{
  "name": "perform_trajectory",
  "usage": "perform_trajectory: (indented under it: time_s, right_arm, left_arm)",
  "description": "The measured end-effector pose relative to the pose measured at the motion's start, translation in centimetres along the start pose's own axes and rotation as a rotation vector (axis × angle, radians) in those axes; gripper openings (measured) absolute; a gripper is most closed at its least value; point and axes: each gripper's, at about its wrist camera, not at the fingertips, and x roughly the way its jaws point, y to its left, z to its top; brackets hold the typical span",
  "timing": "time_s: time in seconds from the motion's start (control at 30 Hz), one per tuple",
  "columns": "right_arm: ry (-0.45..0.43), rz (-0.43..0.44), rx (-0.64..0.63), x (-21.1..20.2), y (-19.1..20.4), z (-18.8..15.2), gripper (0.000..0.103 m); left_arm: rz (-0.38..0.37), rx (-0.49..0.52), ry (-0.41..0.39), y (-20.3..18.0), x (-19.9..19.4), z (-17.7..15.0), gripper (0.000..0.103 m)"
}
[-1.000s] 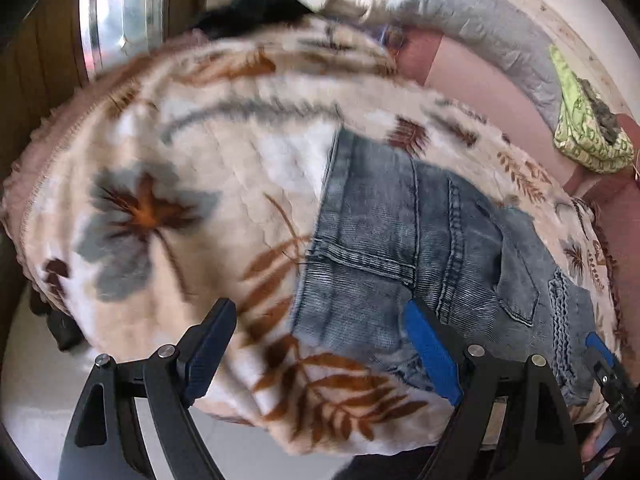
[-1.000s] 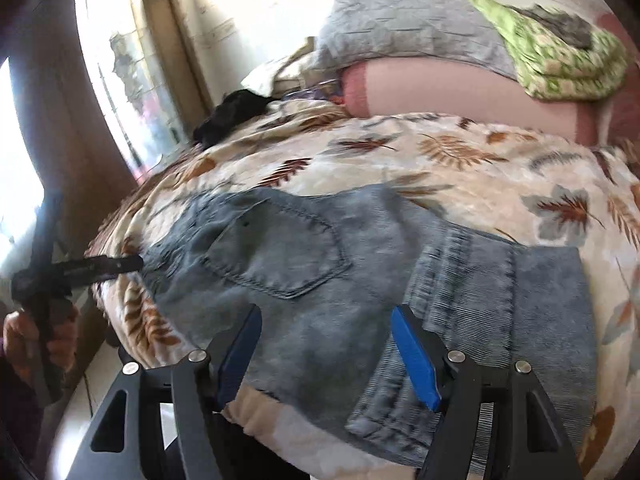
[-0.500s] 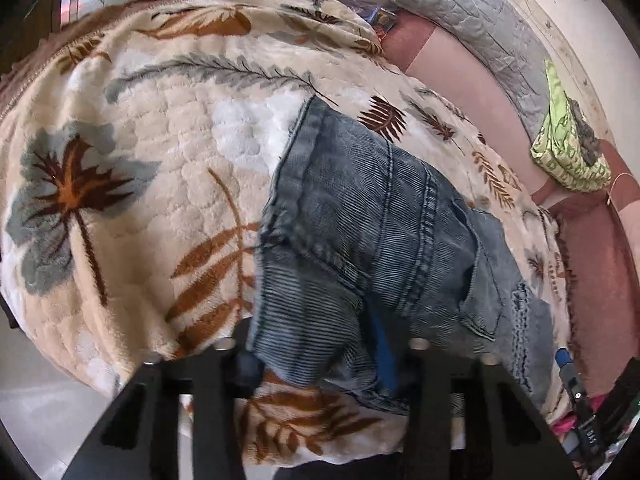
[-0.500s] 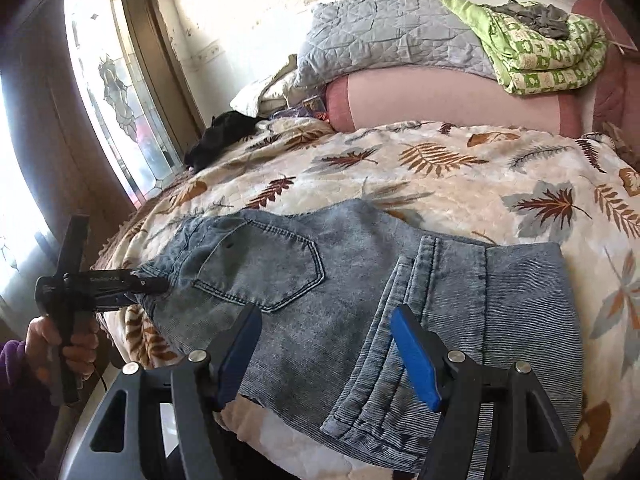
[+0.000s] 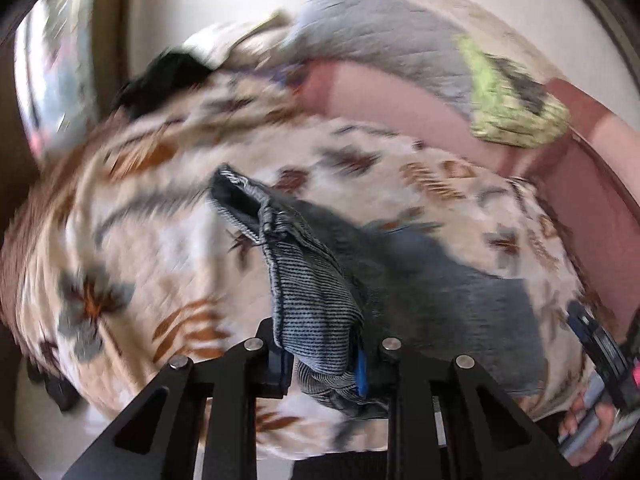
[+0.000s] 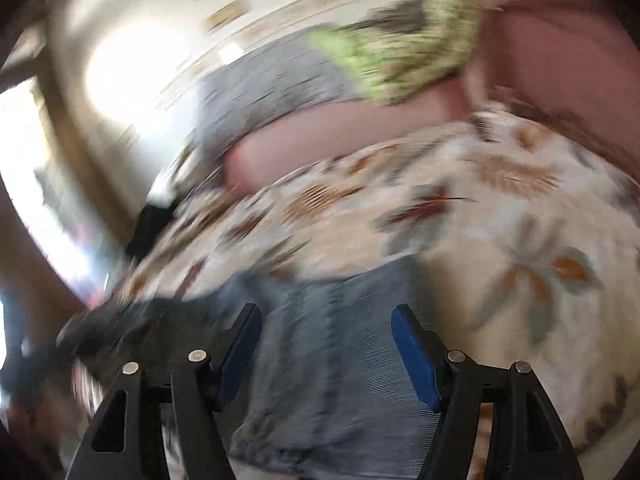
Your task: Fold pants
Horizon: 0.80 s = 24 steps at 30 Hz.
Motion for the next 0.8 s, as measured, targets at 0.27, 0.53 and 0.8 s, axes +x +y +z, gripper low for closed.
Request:
perform_trajectory:
  time_s: [0.27, 0.53, 0.8]
  right_arm:
    - [-0.108, -0.085, 0.368, -3.6, -9.0, 2.1, 0.071]
    - [-0.176, -0.105, 0.517, -6.6, -14.5, 2.8, 0.071]
    - [-0.114, -0.109, 0.504, -5.5, -15.1, 3.0, 0.071]
  left_arm:
    - [-0.119, 0.272, -0.042, -13.9, -2.4, 2.1, 0.023]
    - [-0.299, 0.514, 0.111, -28.3, 2.6, -1.7, 0.039]
    - [-0.225, 0.480, 0.079, -26.2, 3.2, -1.1, 0.062]
